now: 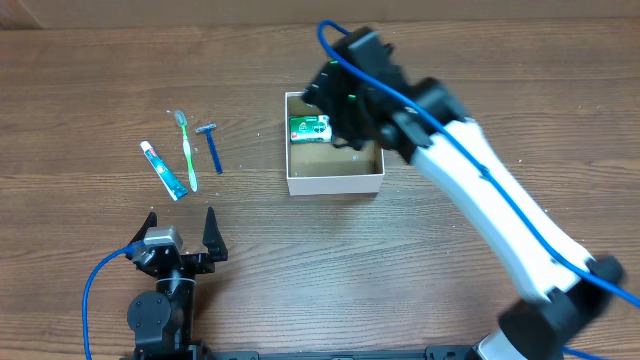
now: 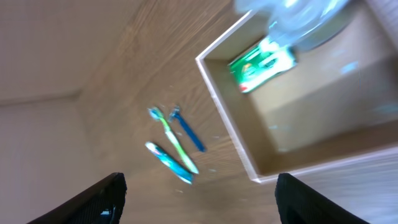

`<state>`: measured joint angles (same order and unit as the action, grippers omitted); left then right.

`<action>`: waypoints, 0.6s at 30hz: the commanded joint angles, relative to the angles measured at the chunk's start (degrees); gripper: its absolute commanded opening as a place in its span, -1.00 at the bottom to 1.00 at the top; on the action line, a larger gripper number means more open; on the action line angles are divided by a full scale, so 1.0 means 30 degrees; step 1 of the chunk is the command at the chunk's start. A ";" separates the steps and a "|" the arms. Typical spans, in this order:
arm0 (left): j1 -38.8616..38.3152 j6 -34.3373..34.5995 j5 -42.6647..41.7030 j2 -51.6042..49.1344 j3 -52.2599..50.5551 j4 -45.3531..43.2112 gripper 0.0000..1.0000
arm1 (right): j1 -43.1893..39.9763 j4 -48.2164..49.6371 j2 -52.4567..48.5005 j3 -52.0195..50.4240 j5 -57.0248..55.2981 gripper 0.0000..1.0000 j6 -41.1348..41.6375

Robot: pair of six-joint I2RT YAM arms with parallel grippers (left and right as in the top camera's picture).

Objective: Pack container
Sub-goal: 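Open the right gripper and withdraw it from the box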

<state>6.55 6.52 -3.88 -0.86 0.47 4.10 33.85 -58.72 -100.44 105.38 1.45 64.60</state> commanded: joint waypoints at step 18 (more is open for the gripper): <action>0.0189 0.0262 -0.0066 0.0204 -0.0058 0.0022 1.00 | 0.0408 -0.9209 0.7461 0.0262 -0.0168 0.62 -1.4069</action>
<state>6.55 6.52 -3.88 -0.86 0.47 4.10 33.54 -84.84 -82.94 105.65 1.43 26.72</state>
